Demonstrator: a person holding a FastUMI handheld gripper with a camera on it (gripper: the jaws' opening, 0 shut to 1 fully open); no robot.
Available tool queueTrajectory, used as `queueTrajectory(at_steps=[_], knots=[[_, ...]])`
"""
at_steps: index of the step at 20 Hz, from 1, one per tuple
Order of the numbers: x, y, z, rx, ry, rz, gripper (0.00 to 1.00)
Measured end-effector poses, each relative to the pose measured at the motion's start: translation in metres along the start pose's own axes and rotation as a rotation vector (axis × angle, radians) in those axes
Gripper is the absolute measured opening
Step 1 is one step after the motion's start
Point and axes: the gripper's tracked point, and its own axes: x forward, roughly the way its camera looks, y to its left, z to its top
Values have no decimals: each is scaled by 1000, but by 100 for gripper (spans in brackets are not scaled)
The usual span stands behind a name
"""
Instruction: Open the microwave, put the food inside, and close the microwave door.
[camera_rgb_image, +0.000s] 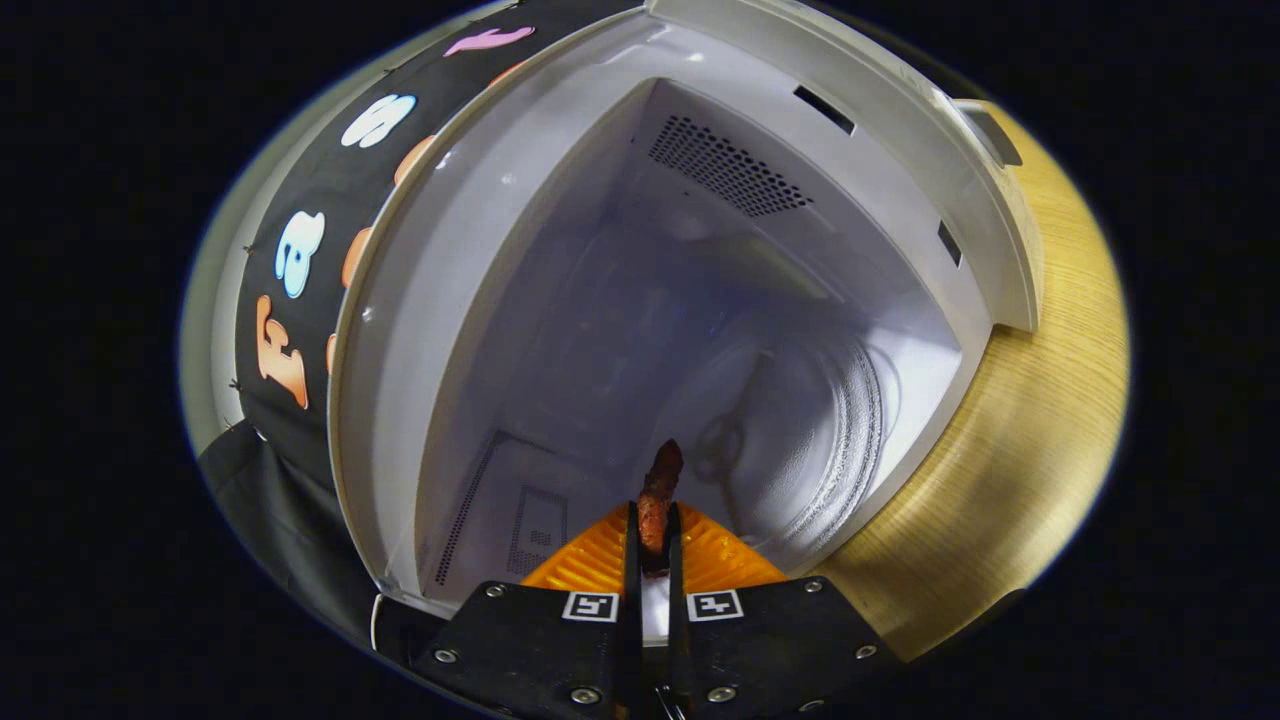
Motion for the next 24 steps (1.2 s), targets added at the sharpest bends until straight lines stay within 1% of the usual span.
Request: queueTrajectory(at_steps=[3,5,7,8,10,12,14,17,20,24], knots=[[5,-3,-3,-9,-3,-23,11],[2,-15,-15,-60,40,-108,15],[-2,-24,-23,-136,85,-155,40],[-6,-21,-23,-151,97,-152,53],[-17,-19,-19,-158,115,-153,70],[-29,-13,-9,-197,105,-123,74],[-46,-9,1,-250,99,-104,76],[-78,-4,11,-293,111,-87,77],[-114,6,12,-347,117,-74,79],[-166,32,6,-453,127,-29,80]])
